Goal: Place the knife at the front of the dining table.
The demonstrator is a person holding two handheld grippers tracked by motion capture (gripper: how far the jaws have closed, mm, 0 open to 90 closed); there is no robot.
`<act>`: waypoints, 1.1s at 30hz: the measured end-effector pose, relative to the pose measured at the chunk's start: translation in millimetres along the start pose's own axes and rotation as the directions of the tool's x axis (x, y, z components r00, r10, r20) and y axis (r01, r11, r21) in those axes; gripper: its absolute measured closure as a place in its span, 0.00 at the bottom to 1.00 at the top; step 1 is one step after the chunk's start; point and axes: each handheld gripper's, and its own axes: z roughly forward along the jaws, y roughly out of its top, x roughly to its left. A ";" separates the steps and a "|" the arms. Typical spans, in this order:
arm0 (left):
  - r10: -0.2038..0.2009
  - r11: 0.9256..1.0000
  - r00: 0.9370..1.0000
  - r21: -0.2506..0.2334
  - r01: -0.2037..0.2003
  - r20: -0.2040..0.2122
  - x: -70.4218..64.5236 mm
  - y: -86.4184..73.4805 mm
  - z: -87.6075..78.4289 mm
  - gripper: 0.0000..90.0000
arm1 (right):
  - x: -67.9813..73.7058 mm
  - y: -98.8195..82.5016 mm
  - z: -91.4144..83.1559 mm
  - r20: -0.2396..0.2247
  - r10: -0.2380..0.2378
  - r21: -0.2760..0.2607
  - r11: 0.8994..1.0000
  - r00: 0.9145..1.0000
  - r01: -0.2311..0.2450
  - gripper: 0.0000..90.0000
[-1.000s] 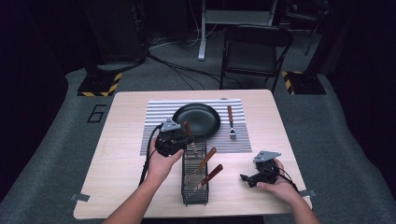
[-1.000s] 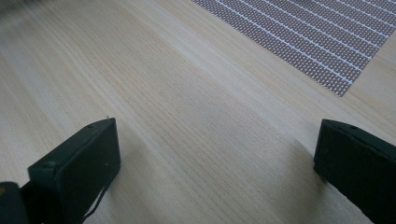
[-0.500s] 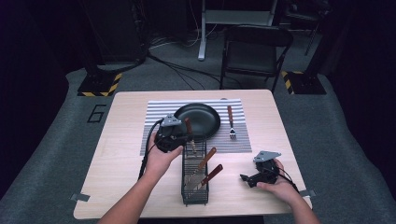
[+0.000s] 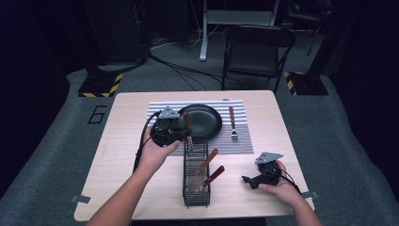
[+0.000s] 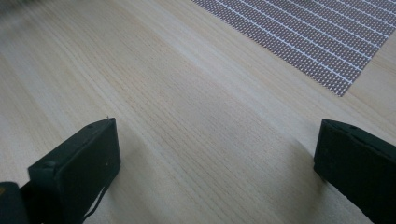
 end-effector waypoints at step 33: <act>-0.037 0.998 0.989 -0.051 0.030 -0.145 19.5 35.8 -58.9 0.89 | 0.0 0.0 0.0 0.000 0.000 0.000 1.000 1.000 0.000 0.00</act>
